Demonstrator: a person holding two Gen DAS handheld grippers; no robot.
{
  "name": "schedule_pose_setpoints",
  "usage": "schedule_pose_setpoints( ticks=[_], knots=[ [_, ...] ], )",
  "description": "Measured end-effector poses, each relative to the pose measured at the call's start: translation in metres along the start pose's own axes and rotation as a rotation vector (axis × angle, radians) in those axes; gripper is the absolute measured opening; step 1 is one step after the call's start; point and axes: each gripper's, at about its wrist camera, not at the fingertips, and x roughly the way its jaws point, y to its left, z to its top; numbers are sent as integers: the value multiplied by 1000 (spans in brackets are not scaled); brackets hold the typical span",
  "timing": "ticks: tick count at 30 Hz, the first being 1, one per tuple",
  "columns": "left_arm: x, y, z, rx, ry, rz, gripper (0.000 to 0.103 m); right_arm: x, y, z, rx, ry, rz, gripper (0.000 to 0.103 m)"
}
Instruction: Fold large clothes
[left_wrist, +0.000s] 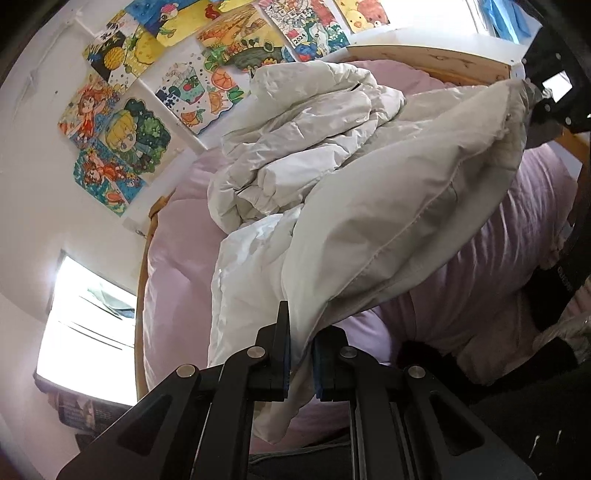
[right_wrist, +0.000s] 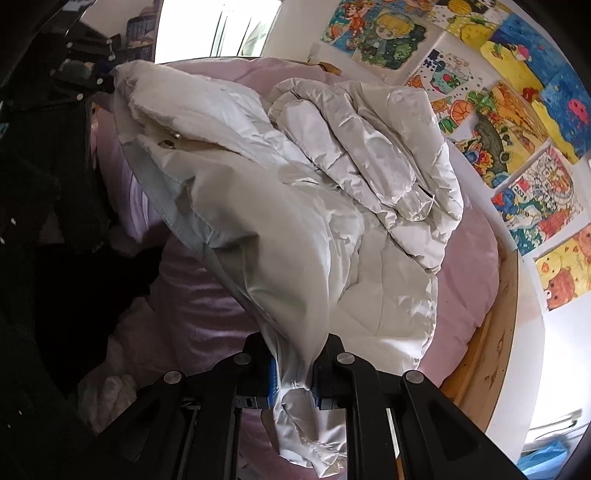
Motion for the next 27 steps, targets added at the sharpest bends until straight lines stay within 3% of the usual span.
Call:
schedule_pose_setpoints(
  ticks=[14, 20, 27],
  knots=[
    [-17, 33, 45, -18, -127, -14, 9, -23, -47, 26, 163, -127, 22, 13],
    [-14, 67, 79, -61, -177, -55, 9, -30, -81, 44, 227, -196, 11, 13],
    [-3, 107, 121, -131, -180, -121, 9, -30, -127, 66, 298, -255, 11, 14]
  ],
)
